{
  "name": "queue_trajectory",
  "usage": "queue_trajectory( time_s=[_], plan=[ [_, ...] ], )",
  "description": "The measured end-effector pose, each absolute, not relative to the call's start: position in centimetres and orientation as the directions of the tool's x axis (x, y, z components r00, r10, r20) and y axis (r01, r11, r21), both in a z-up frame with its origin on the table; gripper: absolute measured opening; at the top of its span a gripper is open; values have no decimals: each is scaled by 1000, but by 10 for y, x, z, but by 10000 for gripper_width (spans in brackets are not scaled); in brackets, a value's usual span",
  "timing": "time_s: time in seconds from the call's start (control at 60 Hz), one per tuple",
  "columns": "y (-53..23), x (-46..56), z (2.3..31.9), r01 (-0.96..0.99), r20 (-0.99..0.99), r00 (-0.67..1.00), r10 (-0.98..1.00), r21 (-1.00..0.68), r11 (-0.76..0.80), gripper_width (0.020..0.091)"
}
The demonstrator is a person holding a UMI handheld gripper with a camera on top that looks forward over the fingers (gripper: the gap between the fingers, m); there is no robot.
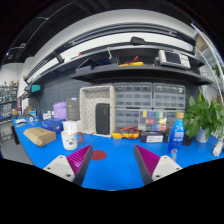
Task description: Pour water
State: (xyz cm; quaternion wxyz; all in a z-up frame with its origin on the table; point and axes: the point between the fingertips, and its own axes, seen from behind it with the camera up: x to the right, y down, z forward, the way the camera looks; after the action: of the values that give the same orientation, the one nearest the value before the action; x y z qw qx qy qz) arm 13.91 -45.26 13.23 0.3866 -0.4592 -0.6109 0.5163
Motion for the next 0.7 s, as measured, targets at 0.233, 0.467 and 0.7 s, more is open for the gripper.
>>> queue_trajectory(
  time_s=[0.233, 0.467, 0.7],
  plan=[
    [-339, 129, 119, 182, 8, -152, 988, -983, 35, 847],
    [-254, 90, 130, 147, 8, -62, 998, -989, 17, 840],
    [-239, 22, 122, 139, 46, -87, 995, -989, 58, 838]
  ],
)
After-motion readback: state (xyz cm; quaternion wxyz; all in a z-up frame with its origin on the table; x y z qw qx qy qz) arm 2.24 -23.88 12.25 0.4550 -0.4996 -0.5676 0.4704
